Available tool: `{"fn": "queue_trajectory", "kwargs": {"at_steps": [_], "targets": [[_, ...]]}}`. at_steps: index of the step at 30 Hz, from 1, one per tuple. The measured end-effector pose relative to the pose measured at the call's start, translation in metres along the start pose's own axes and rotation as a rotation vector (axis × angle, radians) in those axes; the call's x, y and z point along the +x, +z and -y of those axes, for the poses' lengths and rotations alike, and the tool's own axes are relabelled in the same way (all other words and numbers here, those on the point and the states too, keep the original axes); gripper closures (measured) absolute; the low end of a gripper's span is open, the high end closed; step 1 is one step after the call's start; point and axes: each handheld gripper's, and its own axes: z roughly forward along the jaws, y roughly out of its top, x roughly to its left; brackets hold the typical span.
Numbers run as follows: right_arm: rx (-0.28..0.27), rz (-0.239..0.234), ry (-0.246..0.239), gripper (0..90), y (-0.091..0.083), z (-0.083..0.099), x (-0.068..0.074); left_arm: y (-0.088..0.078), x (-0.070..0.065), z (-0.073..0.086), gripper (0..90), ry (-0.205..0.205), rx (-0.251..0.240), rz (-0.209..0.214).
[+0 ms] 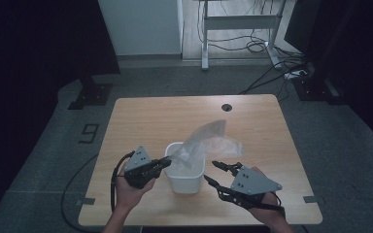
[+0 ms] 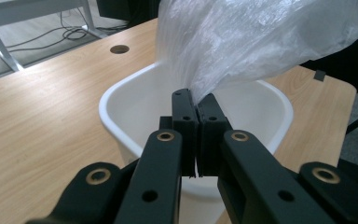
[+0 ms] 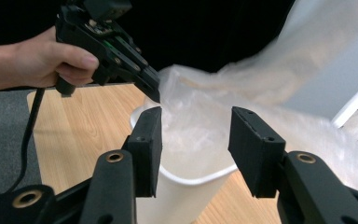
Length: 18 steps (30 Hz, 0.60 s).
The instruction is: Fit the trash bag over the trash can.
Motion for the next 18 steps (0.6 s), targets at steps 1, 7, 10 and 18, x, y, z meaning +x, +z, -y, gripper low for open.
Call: {"fn": "queue_trajectory", "kwargs": {"at_steps": [1,7,10,18], "targets": [[0.003,0.004,0.003,52.6,0.0,0.001,-0.001,-0.001,-0.001,0.001,87.4,0.003,0.001,0.0],[0.012,0.031,0.032,51.1,-0.001,0.006,-0.009,-0.002,-0.001,0.008,86.7,-0.002,0.014,0.001],[0.014,0.033,0.044,50.5,-0.001,0.011,-0.01,-0.002,0.001,0.012,86.7,-0.012,0.018,0.001],[0.024,0.04,0.094,47.7,0.004,0.025,-0.014,-0.006,0.005,0.02,86.8,-0.04,0.013,0.002]]}}
